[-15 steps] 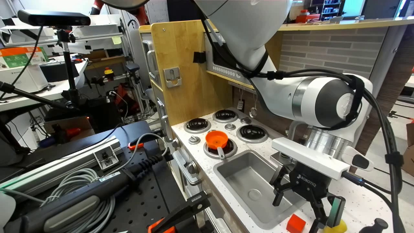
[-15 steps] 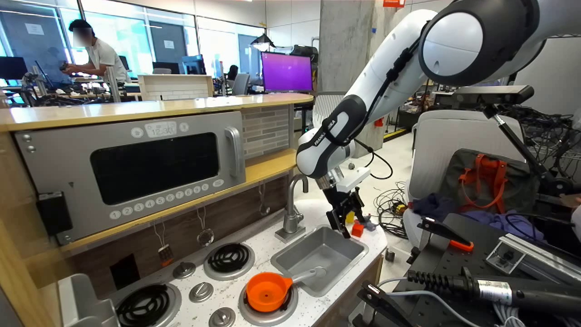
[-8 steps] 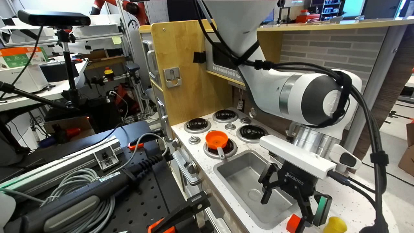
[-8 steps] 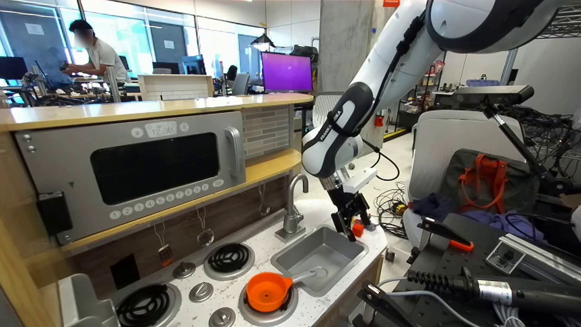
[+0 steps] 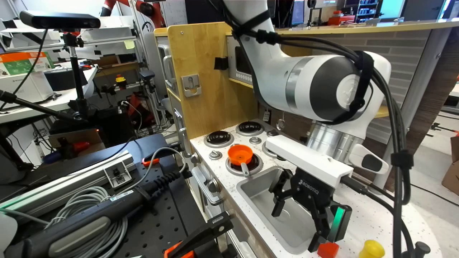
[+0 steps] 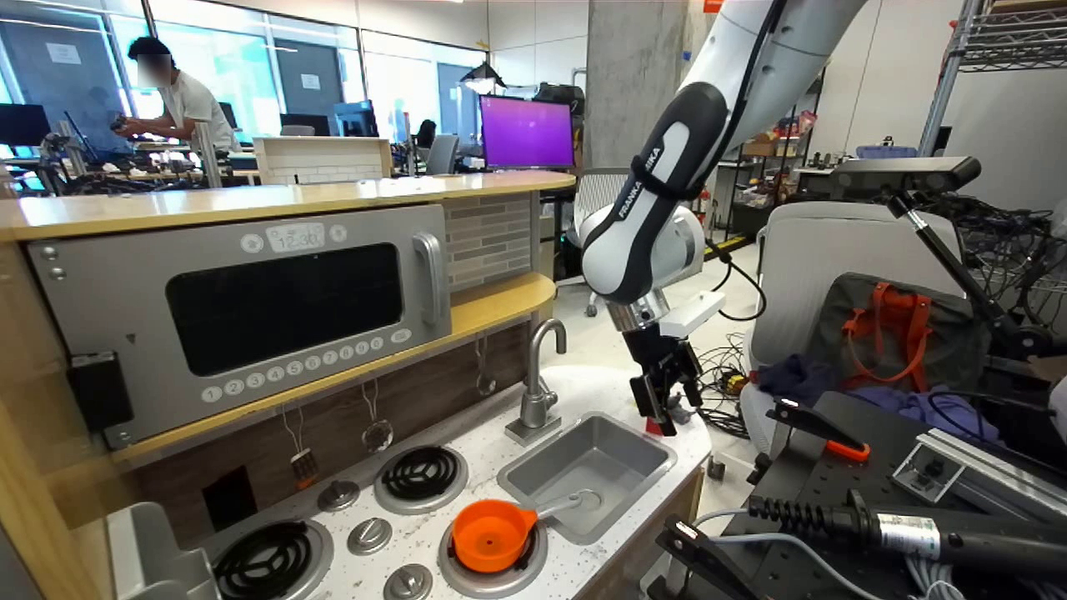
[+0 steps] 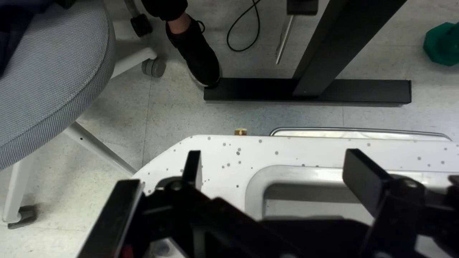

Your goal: Move the orange block closer to the yellow object

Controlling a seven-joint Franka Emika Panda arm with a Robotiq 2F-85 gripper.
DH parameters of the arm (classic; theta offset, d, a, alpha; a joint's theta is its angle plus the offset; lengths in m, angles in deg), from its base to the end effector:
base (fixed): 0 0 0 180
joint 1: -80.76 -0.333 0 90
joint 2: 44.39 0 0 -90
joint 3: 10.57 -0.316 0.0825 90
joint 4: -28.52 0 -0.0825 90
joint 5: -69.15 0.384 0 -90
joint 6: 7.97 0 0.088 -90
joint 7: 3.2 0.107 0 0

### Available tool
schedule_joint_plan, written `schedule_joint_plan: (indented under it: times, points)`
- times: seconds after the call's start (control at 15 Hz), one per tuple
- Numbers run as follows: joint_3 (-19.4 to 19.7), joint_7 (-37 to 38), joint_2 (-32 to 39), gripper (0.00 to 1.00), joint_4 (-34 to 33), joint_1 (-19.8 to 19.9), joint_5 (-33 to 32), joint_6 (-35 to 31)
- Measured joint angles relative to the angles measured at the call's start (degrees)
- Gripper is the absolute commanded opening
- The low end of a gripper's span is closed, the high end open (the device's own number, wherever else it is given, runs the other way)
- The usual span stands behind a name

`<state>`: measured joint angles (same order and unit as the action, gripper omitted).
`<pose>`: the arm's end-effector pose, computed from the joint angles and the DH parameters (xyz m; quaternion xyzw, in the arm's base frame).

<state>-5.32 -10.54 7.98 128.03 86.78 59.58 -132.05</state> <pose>0.5713 -0.1219 0.0278 0.9657 0.0373 -0.2511 0.0553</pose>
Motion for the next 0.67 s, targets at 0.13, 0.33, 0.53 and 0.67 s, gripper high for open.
schedule_joint_plan:
  times: [0.13, 0.33, 0.53, 0.67]
  points:
    - [-0.33, 0.01, -4.3, 1.0, 5.59, 0.0, 0.08, -2.16]
    - [-0.89, 0.01, -11.03, 1.0, 14.15, 0.01, 0.13, -6.35]
    - [-1.43, 0.1, -18.25, 1.0, 21.75, -0.02, 0.13, -9.42]
    - [-1.58, 0.29, -22.62, 1.0, 25.2, -0.42, 0.12, -8.63]
